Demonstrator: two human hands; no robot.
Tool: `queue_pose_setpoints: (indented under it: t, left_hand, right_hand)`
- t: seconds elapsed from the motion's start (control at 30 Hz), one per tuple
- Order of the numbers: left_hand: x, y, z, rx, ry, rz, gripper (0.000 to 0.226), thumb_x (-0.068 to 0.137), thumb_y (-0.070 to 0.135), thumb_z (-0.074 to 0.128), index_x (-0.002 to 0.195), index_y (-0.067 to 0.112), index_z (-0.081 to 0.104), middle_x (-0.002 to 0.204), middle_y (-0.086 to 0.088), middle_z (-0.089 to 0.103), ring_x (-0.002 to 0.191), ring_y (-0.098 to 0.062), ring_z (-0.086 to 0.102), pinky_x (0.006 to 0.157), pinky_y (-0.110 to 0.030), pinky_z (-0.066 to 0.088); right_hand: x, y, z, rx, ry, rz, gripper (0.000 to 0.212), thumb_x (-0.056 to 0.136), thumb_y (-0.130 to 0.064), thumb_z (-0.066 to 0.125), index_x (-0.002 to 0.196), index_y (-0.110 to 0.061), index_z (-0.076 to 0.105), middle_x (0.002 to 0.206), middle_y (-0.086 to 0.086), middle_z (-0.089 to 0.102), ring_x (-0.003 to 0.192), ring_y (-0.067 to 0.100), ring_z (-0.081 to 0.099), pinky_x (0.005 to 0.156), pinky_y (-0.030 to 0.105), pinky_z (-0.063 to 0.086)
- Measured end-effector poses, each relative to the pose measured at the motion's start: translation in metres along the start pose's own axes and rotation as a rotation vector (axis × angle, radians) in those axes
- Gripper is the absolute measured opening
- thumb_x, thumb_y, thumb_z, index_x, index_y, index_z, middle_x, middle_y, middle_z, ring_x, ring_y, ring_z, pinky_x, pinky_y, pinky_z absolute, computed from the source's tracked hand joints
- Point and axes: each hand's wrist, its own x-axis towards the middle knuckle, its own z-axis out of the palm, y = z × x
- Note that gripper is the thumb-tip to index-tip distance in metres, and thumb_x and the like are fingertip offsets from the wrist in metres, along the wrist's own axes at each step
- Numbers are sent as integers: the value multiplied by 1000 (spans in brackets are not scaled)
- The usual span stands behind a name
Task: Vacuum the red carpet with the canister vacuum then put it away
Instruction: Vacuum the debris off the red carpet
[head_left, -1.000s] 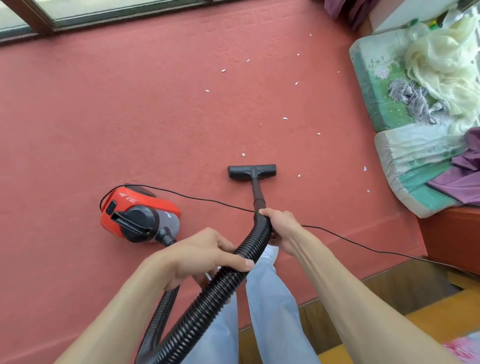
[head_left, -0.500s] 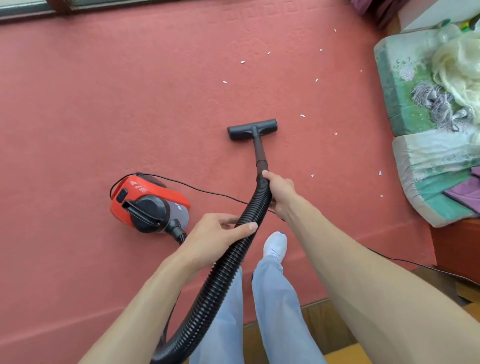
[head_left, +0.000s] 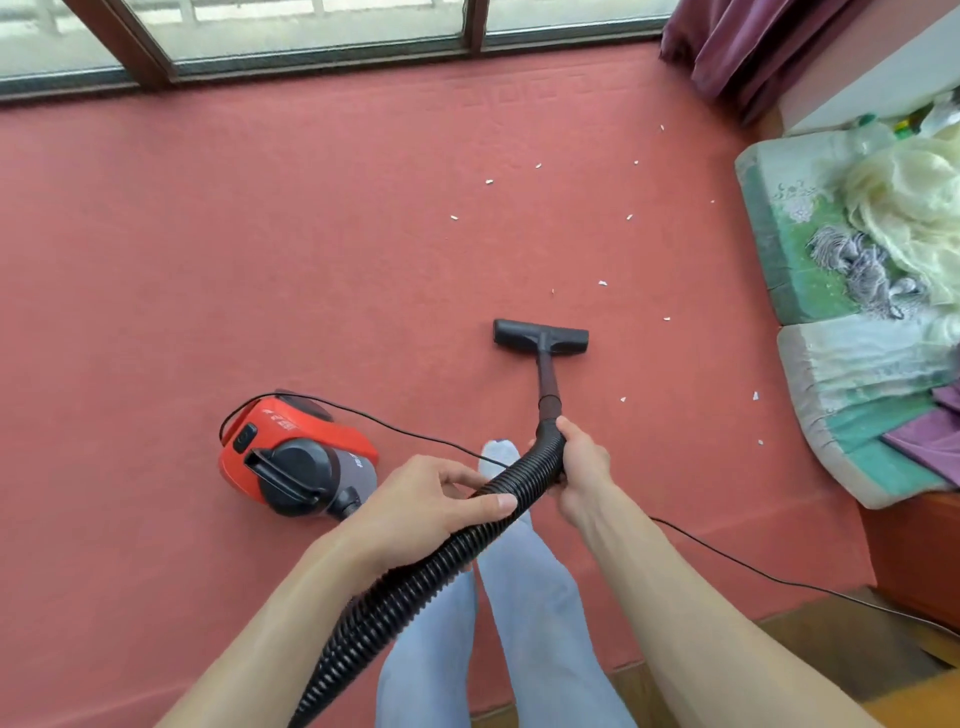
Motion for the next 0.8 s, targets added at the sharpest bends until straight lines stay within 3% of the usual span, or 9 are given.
queue_pose_setpoints:
  t: [0.1, 0.27, 0.47, 0.6, 0.7, 0.8]
  left_hand:
    - [22, 7, 7, -35, 33, 1, 20, 84, 42, 77, 98, 27, 76, 81, -10, 75, 59, -20, 67, 62, -35, 58]
    - [70, 38, 21, -80, 131, 53, 25, 82, 44, 77, 99, 26, 74, 75, -1, 72, 61, -20, 68, 71, -48, 61]
    - [101, 73, 23, -41, 55, 101, 26, 78, 32, 83, 104, 30, 76, 78, 2, 70, 66, -15, 65, 68, -35, 57]
    - [84, 97, 6, -36, -79, 110, 32, 80, 22, 82, 109, 34, 77, 98, -3, 77, 85, -19, 72, 86, -34, 58]
    - [75, 109, -5, -26, -178, 55, 37, 78, 20, 83, 111, 34, 77, 99, -7, 77, 78, -16, 69, 80, -31, 58]
    - [83, 113, -1, 26, -195, 9, 37, 79, 22, 83, 113, 33, 76, 96, -11, 77, 77, -17, 69, 77, -33, 58]
  right_hand:
    - [16, -30, 14, 4, -5, -33, 43, 91, -19, 63, 125, 5, 50, 99, 22, 62, 60, 24, 61, 44, 29, 50]
    - [50, -90, 39, -60, -9, -124, 43, 92, -18, 63, 125, 6, 48, 99, 22, 63, 62, 23, 59, 50, 29, 51]
    - [68, -144, 39, 29, 30, -199, 41, 91, -12, 61, 124, 8, 48, 80, 18, 59, 52, 21, 54, 38, 22, 45]
    - [51, -156, 12, 99, 39, -167, 41, 88, -12, 63, 123, 4, 50, 91, 21, 62, 57, 23, 56, 47, 27, 50]
    - [47, -145, -18, 109, 62, -109, 41, 88, -17, 65, 122, 0, 52, 100, 18, 64, 71, 25, 60, 66, 37, 54]
    - [55, -129, -39, 147, 77, -46, 40, 89, -19, 65, 123, -1, 53, 97, 16, 64, 75, 26, 61, 70, 38, 50]
